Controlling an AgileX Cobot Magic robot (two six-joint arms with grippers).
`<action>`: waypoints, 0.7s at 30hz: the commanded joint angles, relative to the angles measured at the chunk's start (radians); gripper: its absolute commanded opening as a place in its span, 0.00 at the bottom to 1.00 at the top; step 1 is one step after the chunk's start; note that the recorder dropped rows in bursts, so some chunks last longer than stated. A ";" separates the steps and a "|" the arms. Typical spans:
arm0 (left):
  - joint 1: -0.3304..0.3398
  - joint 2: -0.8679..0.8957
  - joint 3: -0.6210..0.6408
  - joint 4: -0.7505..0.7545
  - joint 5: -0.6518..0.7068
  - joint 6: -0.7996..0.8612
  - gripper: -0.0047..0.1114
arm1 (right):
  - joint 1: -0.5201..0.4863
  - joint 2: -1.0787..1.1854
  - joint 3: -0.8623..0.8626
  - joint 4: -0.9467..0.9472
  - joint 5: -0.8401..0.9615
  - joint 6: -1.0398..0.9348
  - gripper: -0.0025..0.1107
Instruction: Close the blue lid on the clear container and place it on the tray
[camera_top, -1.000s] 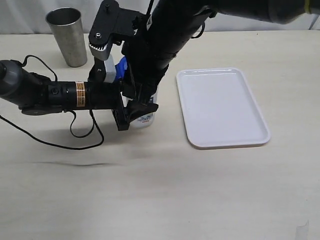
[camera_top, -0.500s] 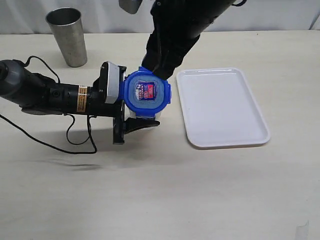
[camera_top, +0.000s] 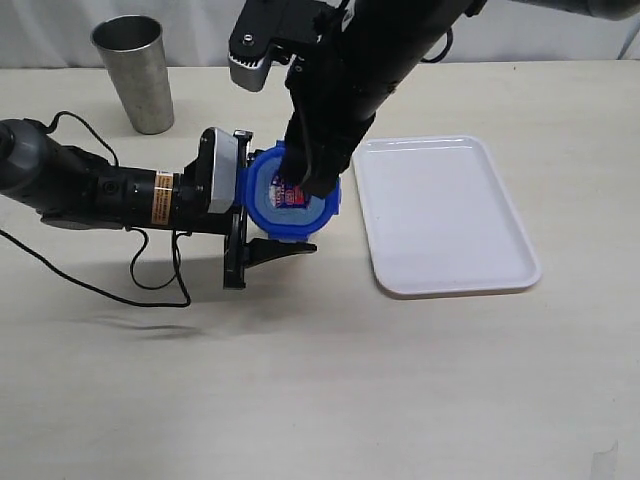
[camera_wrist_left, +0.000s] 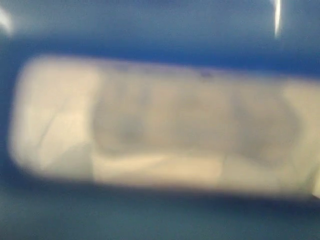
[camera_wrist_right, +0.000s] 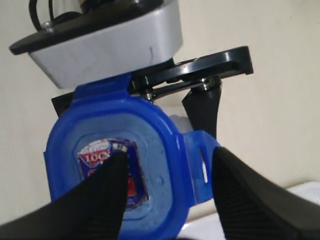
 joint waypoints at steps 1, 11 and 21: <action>-0.008 0.000 0.003 0.016 0.034 0.001 0.04 | 0.000 0.045 0.004 0.039 0.038 -0.085 0.43; -0.008 0.000 0.003 0.016 0.027 -0.001 0.04 | 0.000 0.117 0.004 0.017 0.127 -0.043 0.39; -0.008 0.000 0.003 0.016 0.005 -0.009 0.04 | 0.000 0.137 0.004 0.015 0.150 -0.024 0.39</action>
